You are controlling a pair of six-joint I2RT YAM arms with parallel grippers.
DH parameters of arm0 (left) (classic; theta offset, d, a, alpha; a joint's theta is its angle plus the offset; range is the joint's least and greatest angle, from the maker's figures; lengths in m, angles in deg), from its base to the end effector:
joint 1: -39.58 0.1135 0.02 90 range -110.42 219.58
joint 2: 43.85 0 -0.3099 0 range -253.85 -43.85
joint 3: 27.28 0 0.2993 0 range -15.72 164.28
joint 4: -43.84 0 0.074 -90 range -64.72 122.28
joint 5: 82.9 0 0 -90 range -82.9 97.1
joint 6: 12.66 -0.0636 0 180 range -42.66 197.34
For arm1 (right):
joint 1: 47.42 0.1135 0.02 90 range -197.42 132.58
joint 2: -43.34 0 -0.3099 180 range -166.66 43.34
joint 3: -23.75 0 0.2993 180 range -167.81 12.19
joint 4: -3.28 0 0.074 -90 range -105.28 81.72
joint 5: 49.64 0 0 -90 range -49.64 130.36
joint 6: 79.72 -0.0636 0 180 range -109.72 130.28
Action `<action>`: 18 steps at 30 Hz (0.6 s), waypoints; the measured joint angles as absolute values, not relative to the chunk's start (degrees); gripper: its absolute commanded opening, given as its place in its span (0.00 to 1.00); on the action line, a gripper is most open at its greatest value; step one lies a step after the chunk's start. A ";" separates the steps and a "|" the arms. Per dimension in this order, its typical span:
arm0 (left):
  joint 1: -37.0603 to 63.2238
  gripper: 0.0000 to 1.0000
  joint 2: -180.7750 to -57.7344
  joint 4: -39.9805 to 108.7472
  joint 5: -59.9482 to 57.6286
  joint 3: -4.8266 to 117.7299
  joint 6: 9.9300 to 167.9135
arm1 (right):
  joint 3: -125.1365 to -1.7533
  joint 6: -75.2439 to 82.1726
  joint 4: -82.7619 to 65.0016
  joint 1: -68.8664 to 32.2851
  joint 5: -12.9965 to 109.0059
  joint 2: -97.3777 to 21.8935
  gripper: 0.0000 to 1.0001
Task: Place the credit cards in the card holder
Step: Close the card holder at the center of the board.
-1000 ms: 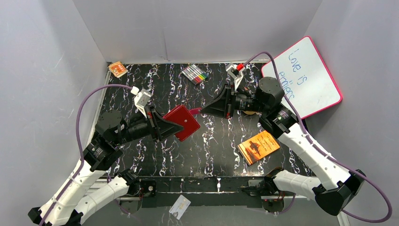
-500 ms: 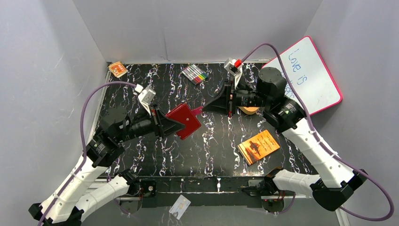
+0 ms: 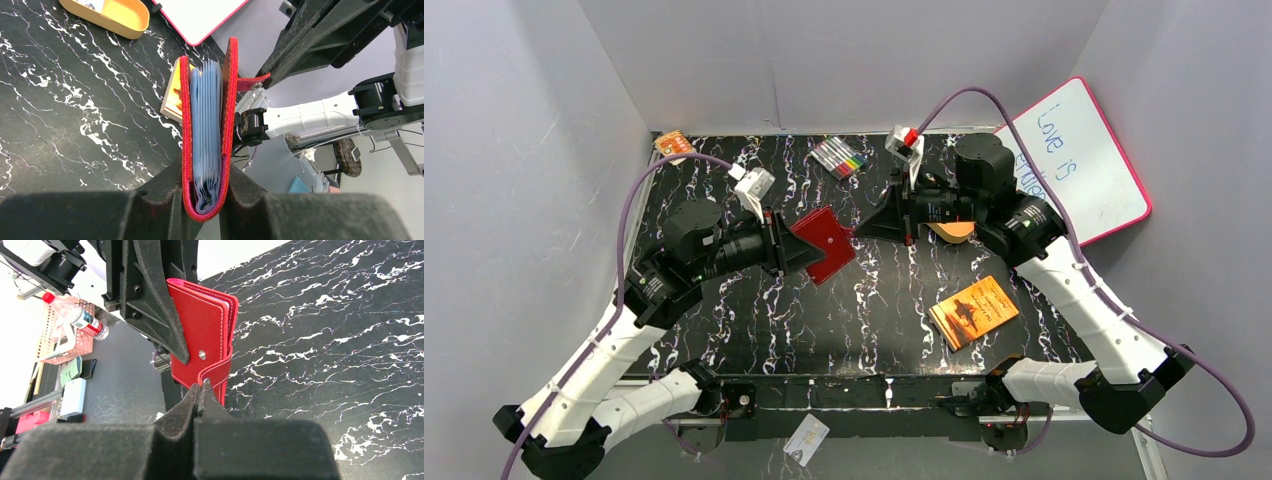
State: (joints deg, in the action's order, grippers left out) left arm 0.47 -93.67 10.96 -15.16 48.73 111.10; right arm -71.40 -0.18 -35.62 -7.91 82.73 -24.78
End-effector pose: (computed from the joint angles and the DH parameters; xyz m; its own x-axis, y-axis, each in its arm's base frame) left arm 0.1560 -0.1578 0.4669 -0.5618 -0.2061 -0.8012 0.6778 0.4405 -0.5886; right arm 0.1961 0.2173 0.5122 -0.3338 -0.1014 -0.9372 -0.9338 0.1717 0.3140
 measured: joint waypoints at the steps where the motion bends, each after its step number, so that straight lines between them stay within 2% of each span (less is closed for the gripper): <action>1: 0.47 0.00 -93.96 10.76 -15.09 49.01 111.30 | -71.40 -0.18 -35.57 -7.78 82.58 -24.89 0.00; 18: 0.49 0.00 -96.40 10.83 -15.18 49.71 113.90 | -68.87 -3.02 -32.10 -3.63 77.51 -27.23 0.00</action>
State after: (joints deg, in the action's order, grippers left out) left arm 0.49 -96.40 10.83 -15.18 49.71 113.90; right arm -68.87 -3.02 -32.10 -3.63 77.51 -27.23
